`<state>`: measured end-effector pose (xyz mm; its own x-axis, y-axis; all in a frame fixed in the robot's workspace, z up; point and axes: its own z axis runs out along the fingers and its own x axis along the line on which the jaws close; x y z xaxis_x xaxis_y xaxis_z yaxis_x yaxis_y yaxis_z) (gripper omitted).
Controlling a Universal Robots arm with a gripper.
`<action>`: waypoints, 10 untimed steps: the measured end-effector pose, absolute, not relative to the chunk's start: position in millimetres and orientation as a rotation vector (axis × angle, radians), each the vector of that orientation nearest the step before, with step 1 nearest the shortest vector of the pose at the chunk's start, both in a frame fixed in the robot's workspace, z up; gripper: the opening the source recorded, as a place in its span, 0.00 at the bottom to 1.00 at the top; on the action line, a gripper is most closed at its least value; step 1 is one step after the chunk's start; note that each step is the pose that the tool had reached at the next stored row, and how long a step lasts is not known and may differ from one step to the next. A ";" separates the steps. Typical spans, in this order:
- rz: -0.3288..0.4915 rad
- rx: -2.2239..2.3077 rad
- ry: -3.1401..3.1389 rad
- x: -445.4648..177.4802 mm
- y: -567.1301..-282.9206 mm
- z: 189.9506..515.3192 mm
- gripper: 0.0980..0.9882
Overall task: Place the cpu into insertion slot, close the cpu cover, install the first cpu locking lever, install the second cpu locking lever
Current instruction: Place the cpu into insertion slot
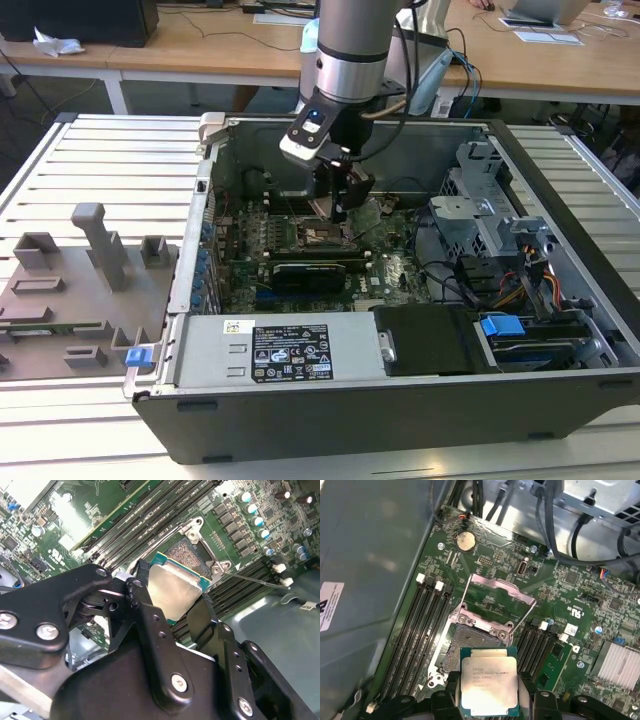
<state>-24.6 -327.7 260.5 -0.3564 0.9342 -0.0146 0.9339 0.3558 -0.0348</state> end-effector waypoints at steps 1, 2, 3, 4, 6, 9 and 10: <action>0.059 -1.798 -2.566 -24.6 -327.7 260.4 0.50; 0.060 -1.808 -2.559 -24.6 -327.7 260.3 0.50; 0.062 -1.824 -2.549 -24.6 -327.7 260.3 0.50; 0.063 -1.837 -2.540 -24.6 -327.7 260.2 0.50; 0.066 -1.855 -2.529 -24.6 -327.7 260.1 0.50; 0.072 -1.901 -2.496 -24.6 -327.7 259.9 0.50; 0.073 -1.912 -2.488 -24.6 -327.7 259.8 0.50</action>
